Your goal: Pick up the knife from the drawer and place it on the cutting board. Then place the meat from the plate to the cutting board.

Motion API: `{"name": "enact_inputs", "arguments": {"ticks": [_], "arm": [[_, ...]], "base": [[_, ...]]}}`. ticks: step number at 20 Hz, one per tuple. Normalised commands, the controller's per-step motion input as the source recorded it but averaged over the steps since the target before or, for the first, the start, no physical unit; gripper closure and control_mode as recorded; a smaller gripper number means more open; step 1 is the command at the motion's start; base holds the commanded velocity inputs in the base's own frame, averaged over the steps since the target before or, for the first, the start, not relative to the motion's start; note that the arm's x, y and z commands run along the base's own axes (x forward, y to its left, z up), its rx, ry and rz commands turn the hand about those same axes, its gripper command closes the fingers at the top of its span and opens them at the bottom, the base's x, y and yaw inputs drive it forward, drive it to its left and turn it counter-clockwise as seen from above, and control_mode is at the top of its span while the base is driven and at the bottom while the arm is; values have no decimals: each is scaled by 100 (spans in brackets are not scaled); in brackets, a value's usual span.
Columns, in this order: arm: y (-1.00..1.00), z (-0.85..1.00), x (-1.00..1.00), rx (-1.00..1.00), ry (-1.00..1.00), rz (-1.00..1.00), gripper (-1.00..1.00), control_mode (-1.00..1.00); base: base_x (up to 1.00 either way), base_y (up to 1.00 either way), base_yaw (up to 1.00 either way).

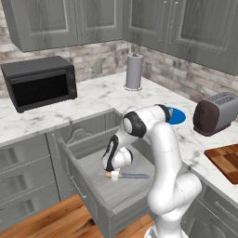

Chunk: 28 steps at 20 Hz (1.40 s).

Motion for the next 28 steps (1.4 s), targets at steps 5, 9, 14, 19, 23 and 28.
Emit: {"name": "enact_inputs", "arguments": {"ticks": [5,9,14,19,23,28], "arm": [[11,-25,7,0,6,0,100,-100],[5,-21,3,0,6,0,100,-100],[0,-2,0,0,1,0,100,-100],[-3,33,-10,0,-3,0,100,-100],[-1,61,-23,0,-5,0,100,-100],[0,69,-40,-1,-10,0,100,-100]], "base": [[0,0,0],[0,0,0],[0,0,0],[0,0,0],[0,0,0],[0,0,0]]}}
